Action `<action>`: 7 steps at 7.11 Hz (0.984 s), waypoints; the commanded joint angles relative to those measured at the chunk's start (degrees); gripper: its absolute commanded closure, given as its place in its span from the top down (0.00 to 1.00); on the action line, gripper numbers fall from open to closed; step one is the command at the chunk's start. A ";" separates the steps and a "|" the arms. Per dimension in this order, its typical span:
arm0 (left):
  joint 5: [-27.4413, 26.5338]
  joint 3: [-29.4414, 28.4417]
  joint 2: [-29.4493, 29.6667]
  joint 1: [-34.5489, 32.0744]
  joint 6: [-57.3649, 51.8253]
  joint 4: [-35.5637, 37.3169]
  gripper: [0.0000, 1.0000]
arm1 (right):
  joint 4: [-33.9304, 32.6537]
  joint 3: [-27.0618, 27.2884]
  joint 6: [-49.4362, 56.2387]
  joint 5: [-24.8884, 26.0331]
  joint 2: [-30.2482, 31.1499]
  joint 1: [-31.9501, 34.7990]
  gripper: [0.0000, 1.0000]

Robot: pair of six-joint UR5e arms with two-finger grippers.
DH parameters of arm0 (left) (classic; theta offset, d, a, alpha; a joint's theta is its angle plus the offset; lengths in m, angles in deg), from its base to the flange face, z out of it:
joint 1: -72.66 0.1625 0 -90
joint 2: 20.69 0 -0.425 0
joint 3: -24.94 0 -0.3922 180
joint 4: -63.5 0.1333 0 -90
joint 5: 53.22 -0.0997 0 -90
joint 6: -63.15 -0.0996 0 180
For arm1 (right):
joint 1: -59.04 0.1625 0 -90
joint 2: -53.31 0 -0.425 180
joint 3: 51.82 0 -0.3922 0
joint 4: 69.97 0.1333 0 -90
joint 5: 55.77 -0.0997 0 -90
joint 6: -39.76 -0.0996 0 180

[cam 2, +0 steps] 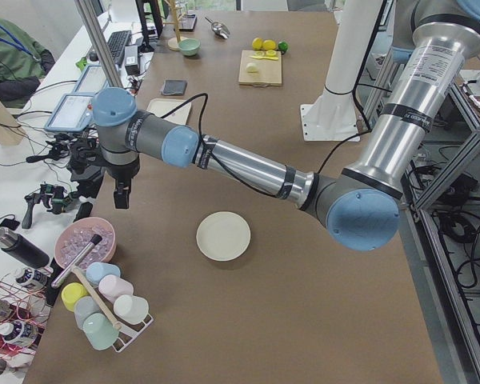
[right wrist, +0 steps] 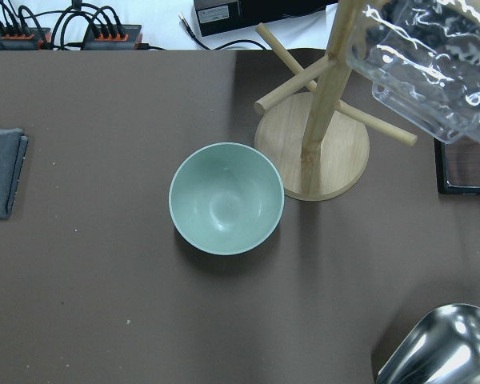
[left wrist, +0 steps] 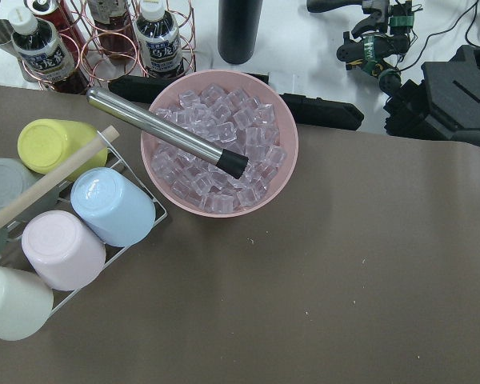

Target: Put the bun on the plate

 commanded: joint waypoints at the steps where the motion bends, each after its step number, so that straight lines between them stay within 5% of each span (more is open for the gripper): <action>1: 0.00 0.02 -1.21 0.08 0.40 -3.41 0.98 | 0.00 0.09 -0.19 -0.09 -0.16 -0.04 1.00; 7: -0.52 -3.49 -2.01 3.66 0.40 -8.67 0.98 | 0.00 0.00 -0.10 -0.09 -0.08 -1.71 1.00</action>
